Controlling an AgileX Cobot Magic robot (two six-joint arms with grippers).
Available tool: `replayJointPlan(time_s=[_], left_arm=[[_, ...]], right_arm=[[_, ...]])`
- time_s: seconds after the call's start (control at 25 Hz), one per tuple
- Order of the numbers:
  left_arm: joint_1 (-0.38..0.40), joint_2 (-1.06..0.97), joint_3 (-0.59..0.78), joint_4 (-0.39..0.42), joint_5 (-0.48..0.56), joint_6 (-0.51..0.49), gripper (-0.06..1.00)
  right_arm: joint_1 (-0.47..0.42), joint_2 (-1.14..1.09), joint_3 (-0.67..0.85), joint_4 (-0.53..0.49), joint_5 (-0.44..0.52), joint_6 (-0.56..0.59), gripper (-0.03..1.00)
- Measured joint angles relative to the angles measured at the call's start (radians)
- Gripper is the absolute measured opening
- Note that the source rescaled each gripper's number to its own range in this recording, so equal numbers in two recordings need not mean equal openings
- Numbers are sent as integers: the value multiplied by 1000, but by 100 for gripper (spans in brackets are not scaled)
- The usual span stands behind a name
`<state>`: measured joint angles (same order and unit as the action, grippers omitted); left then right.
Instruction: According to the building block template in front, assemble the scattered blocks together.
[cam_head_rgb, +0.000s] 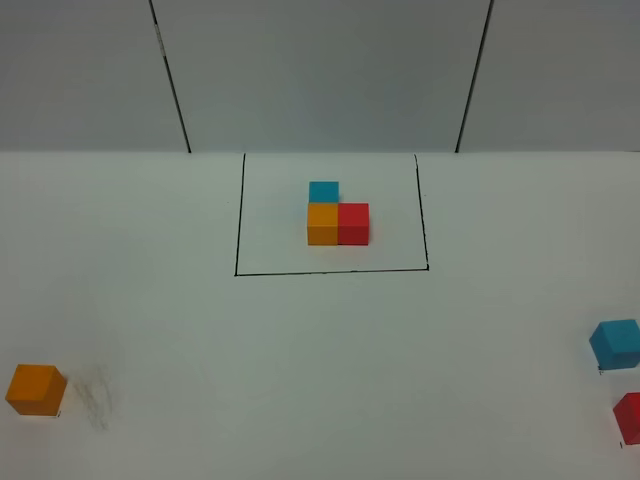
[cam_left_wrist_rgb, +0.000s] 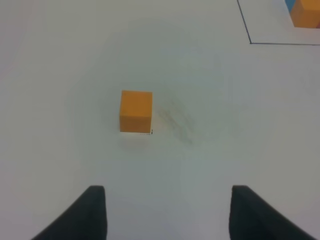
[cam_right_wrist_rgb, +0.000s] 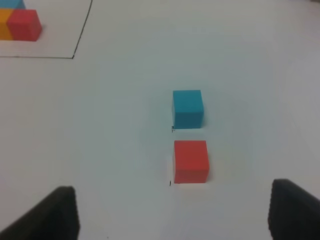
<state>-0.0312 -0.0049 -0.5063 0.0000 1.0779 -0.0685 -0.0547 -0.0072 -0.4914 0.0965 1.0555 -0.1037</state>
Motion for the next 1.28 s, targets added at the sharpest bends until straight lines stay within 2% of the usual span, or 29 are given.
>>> replayJointPlan(time_s=[1.16, 1.28], left_arm=[[0, 1, 0, 0, 0, 0, 19], [0, 44, -5, 18, 3, -34, 19]], right_arm=[[0, 0, 0, 0, 0, 0, 62], [0, 0, 0, 0, 0, 0, 62]])
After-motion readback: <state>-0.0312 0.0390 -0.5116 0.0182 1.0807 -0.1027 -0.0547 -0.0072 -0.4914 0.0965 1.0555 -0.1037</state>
